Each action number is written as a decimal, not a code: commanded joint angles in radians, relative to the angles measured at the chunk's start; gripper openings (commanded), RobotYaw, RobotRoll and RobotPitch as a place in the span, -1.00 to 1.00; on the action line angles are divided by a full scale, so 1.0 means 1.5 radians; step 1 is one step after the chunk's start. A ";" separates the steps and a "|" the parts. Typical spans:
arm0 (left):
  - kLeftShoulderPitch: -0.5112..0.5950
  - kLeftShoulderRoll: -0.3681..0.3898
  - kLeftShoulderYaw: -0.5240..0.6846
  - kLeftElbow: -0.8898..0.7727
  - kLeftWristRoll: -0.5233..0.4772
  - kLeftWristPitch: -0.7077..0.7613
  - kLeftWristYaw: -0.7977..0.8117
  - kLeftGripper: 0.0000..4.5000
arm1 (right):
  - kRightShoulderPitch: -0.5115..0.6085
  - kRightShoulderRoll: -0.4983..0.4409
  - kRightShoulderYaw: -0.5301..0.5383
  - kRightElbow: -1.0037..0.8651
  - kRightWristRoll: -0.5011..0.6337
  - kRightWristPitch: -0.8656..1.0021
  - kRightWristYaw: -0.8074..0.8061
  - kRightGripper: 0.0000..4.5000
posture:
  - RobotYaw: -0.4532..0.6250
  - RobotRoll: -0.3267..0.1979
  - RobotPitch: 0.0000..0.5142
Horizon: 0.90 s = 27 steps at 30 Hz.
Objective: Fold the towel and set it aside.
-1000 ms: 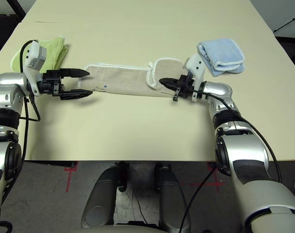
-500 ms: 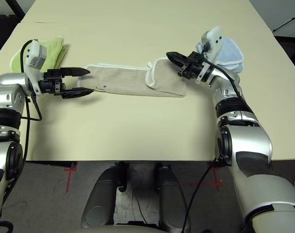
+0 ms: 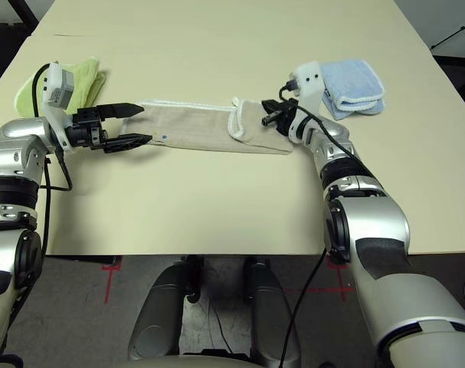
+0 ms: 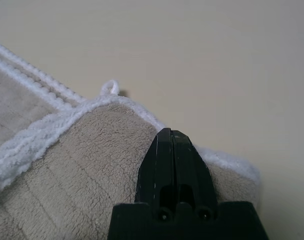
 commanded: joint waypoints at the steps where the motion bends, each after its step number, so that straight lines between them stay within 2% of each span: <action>1: 0.010 0.007 -0.006 -0.013 -0.004 0.005 -0.003 1.00 | 0.013 -0.002 -0.014 0.010 0.006 -0.007 0.003 -0.99 | 0.09 0.25 0.12; 4: 0.006 0.004 -0.007 -0.007 -0.003 0.000 -0.002 1.00 | -0.001 -0.021 -0.033 -0.009 0.027 -0.042 0.052 -0.99 | 0.06 0.25 0.08; 7: -0.001 -0.001 -0.006 0.005 -0.001 -0.011 0.002 1.00 | -0.001 -0.057 -0.058 -0.059 0.077 -0.093 0.205 -0.99 | 0.02 0.25 0.02; 9: -0.005 -0.004 -0.006 0.015 0.000 -0.018 0.002 1.00 | 0.017 -0.079 -0.061 -0.101 0.106 -0.100 0.315 -0.99 | -0.01 0.25 -0.01; 14: -0.018 -0.008 -0.009 0.037 0.004 -0.034 0.000 1.00 | 0.091 -0.118 -0.045 -0.219 0.154 -0.051 0.475 -0.99 | -0.04 0.25 -0.07; 18: -0.030 -0.011 -0.012 0.053 0.006 -0.041 -0.002 1.00 | 0.137 -0.146 -0.029 -0.270 0.157 -0.044 0.534 -0.99 | -0.03 0.25 -0.09; 24: -0.030 -0.007 -0.009 0.057 0.002 -0.043 0.000 1.00 | 0.167 -0.186 -0.012 -0.255 0.145 -0.070 0.586 -0.99 | -0.02 0.25 -0.11; 27: -0.051 -0.005 0.022 0.065 -0.022 0.029 0.046 1.00 | 0.178 -0.205 0.000 -0.242 0.132 -0.084 0.611 -0.99 | 0.00 0.25 -0.12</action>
